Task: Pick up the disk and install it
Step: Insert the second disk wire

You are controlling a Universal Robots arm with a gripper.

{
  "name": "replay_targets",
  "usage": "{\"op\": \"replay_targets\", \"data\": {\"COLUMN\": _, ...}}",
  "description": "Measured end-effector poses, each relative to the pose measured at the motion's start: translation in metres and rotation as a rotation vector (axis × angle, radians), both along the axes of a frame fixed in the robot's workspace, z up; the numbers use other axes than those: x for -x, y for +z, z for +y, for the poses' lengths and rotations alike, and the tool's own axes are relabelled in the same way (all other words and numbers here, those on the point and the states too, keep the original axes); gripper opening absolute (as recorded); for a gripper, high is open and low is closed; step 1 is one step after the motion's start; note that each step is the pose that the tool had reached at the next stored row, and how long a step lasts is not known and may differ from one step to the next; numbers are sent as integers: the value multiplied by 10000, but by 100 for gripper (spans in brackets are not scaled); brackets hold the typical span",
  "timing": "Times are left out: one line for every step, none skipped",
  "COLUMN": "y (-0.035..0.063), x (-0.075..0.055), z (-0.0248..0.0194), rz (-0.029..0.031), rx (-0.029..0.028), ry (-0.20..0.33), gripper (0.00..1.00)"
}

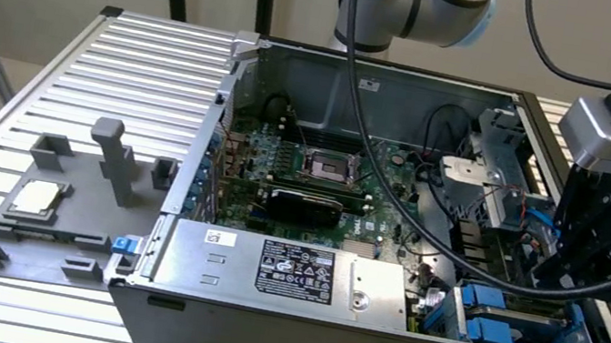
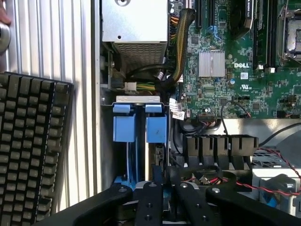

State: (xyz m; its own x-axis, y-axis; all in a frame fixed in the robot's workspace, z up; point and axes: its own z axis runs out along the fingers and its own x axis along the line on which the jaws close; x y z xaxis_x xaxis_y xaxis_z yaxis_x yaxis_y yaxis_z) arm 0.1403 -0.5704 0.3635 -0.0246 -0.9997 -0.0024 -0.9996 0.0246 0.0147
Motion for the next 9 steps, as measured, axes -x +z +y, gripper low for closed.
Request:
{"op": "replay_targets", "data": {"y": -2, "x": 0, "z": 0, "rz": 0, "rx": 9, "ry": 0, "gripper": 16}}
{"op": "replay_targets", "data": {"y": -2, "x": 0, "z": 0, "rz": 0, "rx": 15, "ry": 0, "gripper": 16}}
{"op": "replay_targets", "data": {"y": -3, "x": 0, "z": 0, "rz": 0, "rx": 17, "ry": 0, "gripper": 16}}
{"op": "replay_targets", "data": {"y": -4, "x": 4, "z": 1, "rz": 0, "rx": 15, "ry": 1, "gripper": 16}}
{"op": "replay_targets", "data": {"y": -4, "x": 17, "z": 1, "rz": -1, "rx": 17, "ry": 3, "gripper": 16}}
{"op": "replay_targets", "data": {"y": -4, "x": 41, "z": 1, "rz": -5, "rx": 18, "ry": 4, "gripper": 16}}
{"op": "replay_targets", "data": {"y": -7, "x": 68, "z": 0, "rz": -10, "rx": 16, "ry": 6, "gripper": 16}}
{"op": "replay_targets", "data": {"y": -10, "x": 94, "z": 1, "rz": -16, "rx": 15, "ry": 8, "gripper": 16}}
{"op": "replay_targets", "data": {"y": -14, "x": 111, "z": 0, "rz": -21, "rx": 16, "ry": 11, "gripper": 16}}
